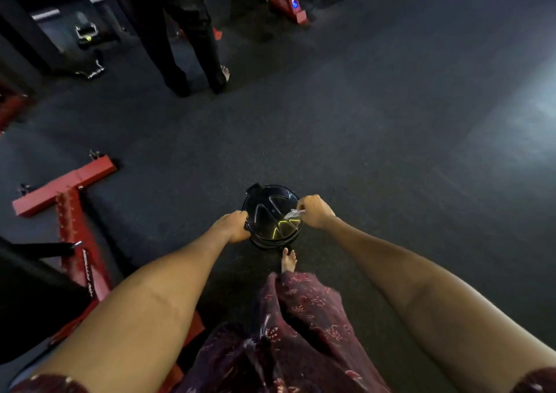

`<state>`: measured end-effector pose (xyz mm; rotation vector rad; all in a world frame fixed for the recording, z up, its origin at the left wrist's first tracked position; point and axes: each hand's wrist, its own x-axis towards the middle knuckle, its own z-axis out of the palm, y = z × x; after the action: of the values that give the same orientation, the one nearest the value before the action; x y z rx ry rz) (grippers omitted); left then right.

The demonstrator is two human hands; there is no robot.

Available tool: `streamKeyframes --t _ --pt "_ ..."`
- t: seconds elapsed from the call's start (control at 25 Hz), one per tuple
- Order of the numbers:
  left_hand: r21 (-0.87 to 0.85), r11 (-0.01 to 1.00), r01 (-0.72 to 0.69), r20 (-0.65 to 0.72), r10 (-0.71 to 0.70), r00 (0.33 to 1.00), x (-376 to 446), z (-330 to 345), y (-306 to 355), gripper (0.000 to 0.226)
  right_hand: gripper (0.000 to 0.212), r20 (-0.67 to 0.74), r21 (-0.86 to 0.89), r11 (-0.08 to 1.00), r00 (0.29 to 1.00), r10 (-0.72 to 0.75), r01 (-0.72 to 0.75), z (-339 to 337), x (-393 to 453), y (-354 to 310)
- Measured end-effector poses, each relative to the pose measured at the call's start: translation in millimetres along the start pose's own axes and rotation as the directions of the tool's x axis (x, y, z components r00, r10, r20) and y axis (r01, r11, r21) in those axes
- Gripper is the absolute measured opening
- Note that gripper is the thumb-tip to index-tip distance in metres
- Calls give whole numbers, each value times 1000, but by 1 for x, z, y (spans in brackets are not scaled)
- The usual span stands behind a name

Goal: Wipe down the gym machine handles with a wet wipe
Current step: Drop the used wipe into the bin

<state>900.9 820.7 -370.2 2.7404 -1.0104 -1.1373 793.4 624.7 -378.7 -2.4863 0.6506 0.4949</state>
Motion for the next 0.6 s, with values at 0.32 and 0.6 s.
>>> streamKeyframes --t 0.32,0.6 --pt "3 1000 -2 75 1 997 90 -43 21 47 13 70 130 981 989 133 -141 -24 76 49" --pt "-1 999 37 163 -36 986 116 -30 8 57 14 63 187 945 963 262 -270 -9 97 59"
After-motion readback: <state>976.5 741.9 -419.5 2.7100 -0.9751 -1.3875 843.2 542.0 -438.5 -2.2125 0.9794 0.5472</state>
